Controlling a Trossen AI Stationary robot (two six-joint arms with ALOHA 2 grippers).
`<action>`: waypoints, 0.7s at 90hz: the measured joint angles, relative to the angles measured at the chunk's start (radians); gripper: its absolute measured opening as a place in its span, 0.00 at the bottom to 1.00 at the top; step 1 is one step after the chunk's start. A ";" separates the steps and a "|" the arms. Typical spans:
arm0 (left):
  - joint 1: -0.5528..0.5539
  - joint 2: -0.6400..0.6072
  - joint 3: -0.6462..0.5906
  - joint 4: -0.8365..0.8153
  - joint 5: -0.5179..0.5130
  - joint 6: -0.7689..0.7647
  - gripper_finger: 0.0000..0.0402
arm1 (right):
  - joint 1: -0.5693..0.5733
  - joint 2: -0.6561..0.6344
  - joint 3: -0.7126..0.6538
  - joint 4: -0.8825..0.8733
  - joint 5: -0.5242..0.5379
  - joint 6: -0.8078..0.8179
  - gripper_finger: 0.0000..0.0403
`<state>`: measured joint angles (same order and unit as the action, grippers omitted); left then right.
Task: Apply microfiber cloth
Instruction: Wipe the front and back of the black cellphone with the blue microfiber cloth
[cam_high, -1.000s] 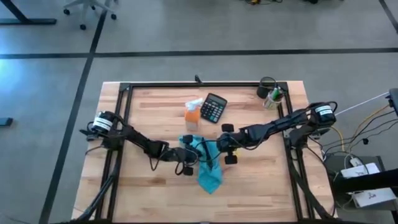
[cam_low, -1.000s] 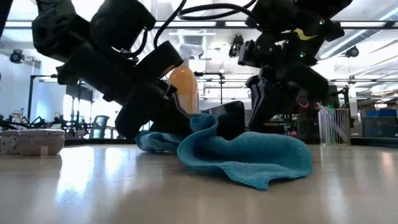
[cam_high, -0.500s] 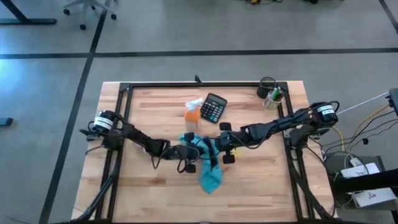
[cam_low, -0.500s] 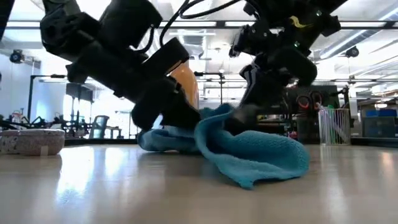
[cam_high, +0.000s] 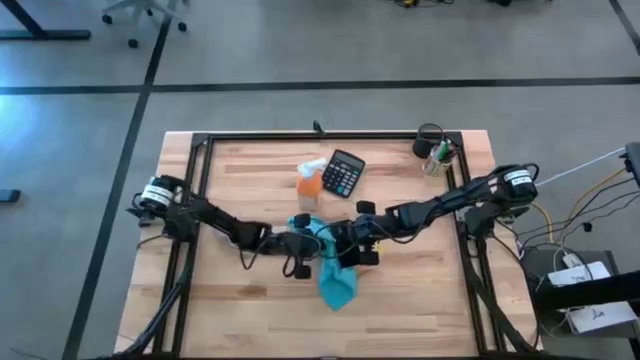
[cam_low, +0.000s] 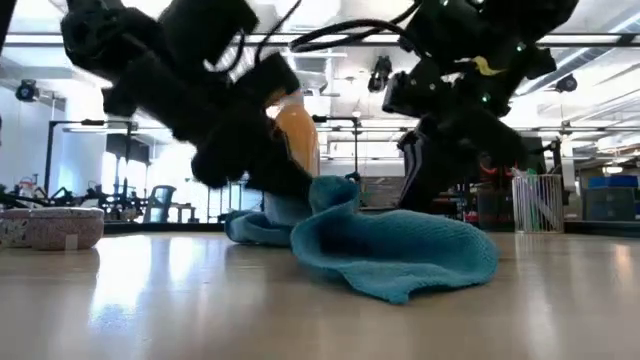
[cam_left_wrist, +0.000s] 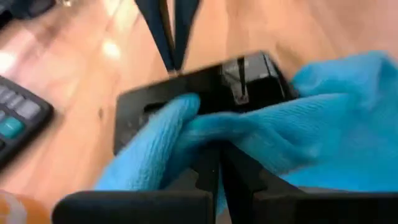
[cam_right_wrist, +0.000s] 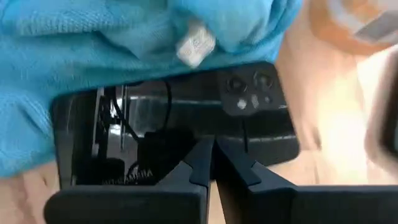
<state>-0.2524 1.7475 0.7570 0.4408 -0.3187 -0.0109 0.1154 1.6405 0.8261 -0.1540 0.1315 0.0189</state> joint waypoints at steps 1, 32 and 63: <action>-0.001 -0.007 0.000 -0.010 0.000 0.000 0.00 | 0.000 0.000 -0.001 -0.008 0.000 0.001 0.00; -0.019 -0.075 -0.062 -0.275 0.020 -0.220 0.00 | 0.000 0.002 -0.010 -0.048 0.030 0.034 0.00; -0.042 0.034 -0.133 -0.142 0.030 -0.356 0.00 | 0.003 0.080 0.000 0.084 -0.006 0.022 0.00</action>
<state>-0.2939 1.7815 0.6242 0.2986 -0.2886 -0.3666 0.1185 1.7204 0.8261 -0.0698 0.1251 0.0409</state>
